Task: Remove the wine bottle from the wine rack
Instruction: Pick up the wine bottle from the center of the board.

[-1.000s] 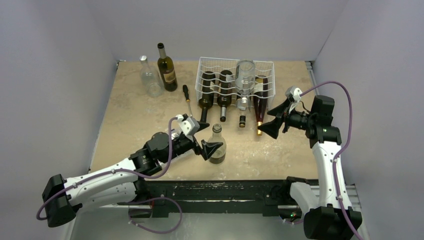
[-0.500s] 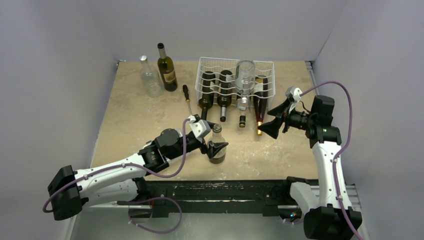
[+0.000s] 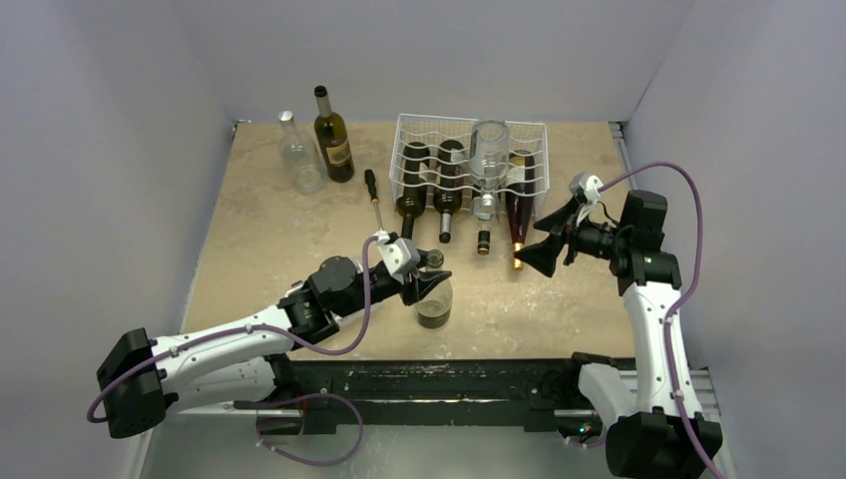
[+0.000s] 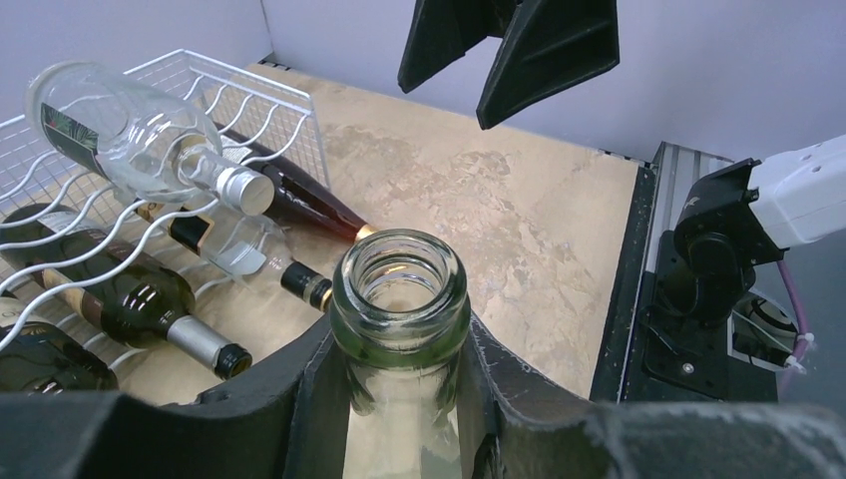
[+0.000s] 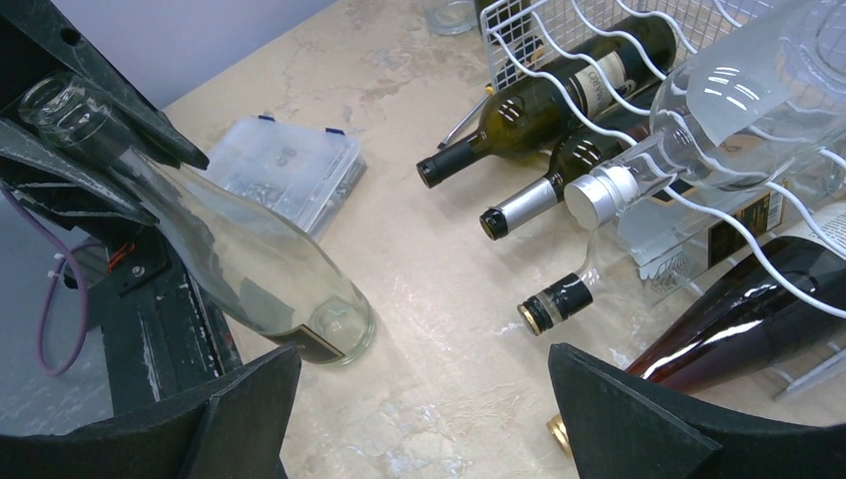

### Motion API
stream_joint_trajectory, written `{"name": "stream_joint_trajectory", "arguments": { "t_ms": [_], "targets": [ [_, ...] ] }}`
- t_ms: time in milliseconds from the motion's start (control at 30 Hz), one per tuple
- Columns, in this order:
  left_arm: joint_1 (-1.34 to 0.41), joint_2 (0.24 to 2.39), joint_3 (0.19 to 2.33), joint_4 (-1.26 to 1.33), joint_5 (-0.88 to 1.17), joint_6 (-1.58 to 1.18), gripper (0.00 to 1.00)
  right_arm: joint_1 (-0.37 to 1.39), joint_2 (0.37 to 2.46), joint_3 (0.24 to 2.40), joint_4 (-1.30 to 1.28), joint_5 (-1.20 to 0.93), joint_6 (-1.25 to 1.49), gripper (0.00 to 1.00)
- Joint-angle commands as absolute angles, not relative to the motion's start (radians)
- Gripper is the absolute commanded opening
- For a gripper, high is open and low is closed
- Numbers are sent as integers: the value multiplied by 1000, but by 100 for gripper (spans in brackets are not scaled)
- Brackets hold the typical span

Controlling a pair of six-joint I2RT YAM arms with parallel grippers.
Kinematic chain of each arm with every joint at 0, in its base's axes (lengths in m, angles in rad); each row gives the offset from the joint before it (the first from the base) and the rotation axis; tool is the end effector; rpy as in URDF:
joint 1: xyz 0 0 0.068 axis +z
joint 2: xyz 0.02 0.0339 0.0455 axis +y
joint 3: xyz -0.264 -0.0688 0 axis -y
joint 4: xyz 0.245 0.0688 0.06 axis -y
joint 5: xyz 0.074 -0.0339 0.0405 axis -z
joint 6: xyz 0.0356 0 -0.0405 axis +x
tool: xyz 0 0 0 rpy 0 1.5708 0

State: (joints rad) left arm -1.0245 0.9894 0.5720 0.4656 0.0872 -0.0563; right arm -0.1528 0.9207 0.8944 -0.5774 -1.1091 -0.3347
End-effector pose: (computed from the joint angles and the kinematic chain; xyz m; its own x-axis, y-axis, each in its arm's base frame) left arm 0.1182 -0.2004 0.2949 -0.0255 -0.0660 -0.9975 0.8964 0.4402 -0.0520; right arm 0.1834 0.0040 0.3262 -0.3129 -0.0999 -0.9445 -0.8083 0.5502 0.2096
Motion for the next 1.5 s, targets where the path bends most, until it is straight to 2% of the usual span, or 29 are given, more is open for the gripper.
{"name": "stream_joint_trajectory", "arguments": {
  "t_ms": [0, 367, 567, 833, 1467],
  "targets": [
    [-1031, 950, 636, 558, 90, -59, 0, -157, 914, 898, -580, -1096, -351, 99],
    [-1020, 908, 799, 366, 3, -53, 0, -155, 913, 898, -581, -1093, -351, 99],
    [-966, 898, 881, 248, 12, -126, 0, -158, 913, 898, -583, -1088, -353, 99],
    [-872, 869, 912, 214, 38, -234, 0, -156, 915, 899, -584, -1086, -357, 99],
    [-683, 803, 1004, 51, -100, -129, 0, -156, 920, 902, -594, -1083, -364, 99]
  ]
}}
